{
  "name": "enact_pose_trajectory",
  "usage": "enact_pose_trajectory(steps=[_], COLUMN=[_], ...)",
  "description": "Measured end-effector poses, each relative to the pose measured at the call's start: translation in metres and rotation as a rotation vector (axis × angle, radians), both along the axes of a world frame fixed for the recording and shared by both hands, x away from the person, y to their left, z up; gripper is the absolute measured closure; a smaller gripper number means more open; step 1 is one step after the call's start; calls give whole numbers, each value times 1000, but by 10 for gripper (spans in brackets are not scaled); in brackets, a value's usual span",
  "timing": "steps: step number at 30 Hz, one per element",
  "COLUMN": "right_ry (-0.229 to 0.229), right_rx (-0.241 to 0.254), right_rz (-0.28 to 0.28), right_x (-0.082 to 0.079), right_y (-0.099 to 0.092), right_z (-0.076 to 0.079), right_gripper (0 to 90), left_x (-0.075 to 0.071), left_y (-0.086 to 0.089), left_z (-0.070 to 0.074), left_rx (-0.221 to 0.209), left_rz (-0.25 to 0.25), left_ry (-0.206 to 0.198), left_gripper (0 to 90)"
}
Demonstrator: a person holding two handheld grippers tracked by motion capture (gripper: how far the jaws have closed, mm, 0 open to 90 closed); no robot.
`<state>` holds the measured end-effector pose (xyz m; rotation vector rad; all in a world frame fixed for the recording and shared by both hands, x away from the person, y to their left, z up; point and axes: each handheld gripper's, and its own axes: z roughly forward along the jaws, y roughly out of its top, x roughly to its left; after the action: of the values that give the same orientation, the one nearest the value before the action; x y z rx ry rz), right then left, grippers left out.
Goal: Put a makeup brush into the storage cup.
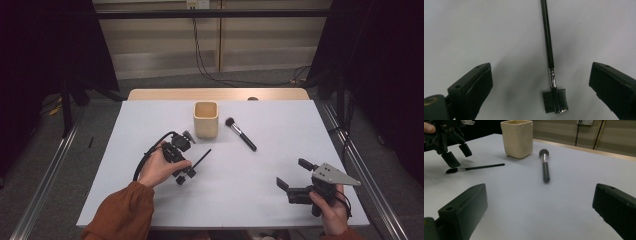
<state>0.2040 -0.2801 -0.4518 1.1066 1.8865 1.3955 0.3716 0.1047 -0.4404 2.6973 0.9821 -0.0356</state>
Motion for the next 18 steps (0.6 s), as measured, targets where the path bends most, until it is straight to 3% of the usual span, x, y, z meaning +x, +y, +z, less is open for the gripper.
enact_pose_trajectory(steps=[7, 11, 13, 15, 18], right_ry=[1, 0, 2, 2, 2], right_rx=[1, 0, 0, 0, -2], right_rz=[-1, 2, 0, 1, 2], right_x=[0, 0, 0, 0, -1], right_y=[0, 0, 0, 0, 0], right_z=[0, 0, 0, 0, 0], right_gripper=[0, 0, 0, 0, 0], left_x=[0, 0, -3, -3, -1], left_y=[-7, -10, -15, -15, -13], left_z=[-7, -13, -14, -15, -13], left_rx=[73, 103, 131, 133, 133], left_rz=[-4, -11, 10, 42, 50], left_ry=[2, 16, -10, 2, 5], left_gripper=[55, 132, 131, 123, 154])
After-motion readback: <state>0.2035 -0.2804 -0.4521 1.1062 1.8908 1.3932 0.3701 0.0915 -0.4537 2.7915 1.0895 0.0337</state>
